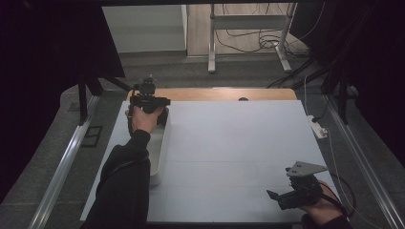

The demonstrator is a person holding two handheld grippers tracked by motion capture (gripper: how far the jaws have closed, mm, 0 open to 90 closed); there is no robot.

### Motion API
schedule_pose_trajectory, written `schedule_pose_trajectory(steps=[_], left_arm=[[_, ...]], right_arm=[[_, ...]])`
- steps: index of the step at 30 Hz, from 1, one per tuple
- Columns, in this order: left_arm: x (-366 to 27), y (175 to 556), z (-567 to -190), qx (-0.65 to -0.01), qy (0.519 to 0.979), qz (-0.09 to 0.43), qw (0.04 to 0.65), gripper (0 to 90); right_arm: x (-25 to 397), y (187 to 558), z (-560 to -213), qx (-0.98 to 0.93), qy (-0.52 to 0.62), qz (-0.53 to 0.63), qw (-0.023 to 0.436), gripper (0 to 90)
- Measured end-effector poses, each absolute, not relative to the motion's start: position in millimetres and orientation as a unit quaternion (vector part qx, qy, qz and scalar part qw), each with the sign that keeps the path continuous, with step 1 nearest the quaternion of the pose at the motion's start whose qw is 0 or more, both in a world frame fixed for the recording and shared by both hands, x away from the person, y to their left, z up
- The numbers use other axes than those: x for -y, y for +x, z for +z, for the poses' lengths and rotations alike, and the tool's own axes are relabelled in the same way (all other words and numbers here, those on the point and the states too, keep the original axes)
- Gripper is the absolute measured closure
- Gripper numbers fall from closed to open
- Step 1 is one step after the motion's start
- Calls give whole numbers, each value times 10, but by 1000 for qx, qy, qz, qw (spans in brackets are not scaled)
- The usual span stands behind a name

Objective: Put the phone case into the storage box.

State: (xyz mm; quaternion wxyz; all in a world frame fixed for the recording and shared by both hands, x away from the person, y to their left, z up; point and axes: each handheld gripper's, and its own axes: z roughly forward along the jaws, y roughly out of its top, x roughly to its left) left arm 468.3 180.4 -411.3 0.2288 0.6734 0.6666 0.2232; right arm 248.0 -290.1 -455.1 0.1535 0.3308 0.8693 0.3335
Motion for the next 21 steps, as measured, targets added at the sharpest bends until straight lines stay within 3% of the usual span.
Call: schedule_pose_trajectory(steps=[21], left_arm=[[-1814,4759,-4181,-638,687,246,248,93]], right_arm=[[2901,2479,-4551,-870,329,334,153,0]])
